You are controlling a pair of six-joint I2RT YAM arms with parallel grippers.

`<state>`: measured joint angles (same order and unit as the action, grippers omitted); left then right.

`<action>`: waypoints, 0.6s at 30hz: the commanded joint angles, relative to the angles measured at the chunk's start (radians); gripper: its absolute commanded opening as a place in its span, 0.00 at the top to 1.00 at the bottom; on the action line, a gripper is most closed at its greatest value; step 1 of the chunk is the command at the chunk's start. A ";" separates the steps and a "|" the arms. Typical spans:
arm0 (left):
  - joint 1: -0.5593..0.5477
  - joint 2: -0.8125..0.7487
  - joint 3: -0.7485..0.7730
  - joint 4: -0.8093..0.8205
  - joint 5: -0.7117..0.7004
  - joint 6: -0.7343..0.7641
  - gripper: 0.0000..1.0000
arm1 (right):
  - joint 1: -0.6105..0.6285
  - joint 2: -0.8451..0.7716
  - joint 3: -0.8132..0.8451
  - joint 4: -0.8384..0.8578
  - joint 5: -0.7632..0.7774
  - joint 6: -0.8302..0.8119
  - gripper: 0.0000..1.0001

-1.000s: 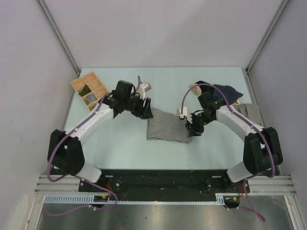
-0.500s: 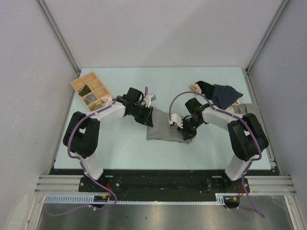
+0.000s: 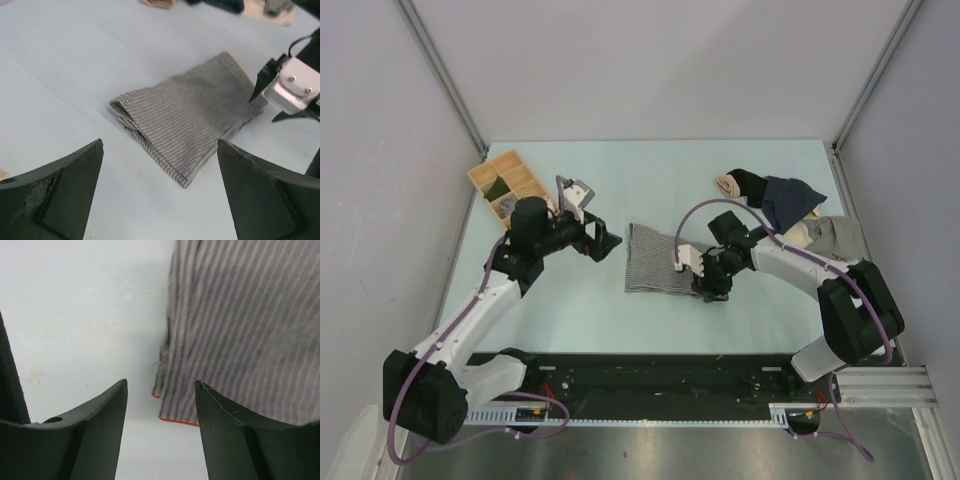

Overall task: Roll the underwear
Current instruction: Fold the underwear at the center of the board.

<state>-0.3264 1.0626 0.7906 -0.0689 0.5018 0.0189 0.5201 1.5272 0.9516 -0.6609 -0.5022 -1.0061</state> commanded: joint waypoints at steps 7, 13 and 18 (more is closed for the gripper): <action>-0.157 -0.181 -0.237 0.043 0.086 0.478 0.00 | 0.093 0.048 -0.086 0.164 0.224 0.057 0.39; -0.269 -0.100 -0.248 0.012 0.086 0.610 0.02 | 0.116 0.082 -0.114 0.178 0.275 0.038 0.57; -0.350 0.017 -0.238 0.003 0.026 0.705 0.07 | 0.095 0.059 -0.109 0.114 0.174 0.017 0.83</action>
<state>-0.6331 1.0157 0.5518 -0.0654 0.5312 0.5621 0.6346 1.5753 0.8600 -0.5060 -0.2893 -0.9649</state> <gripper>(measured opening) 0.940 0.254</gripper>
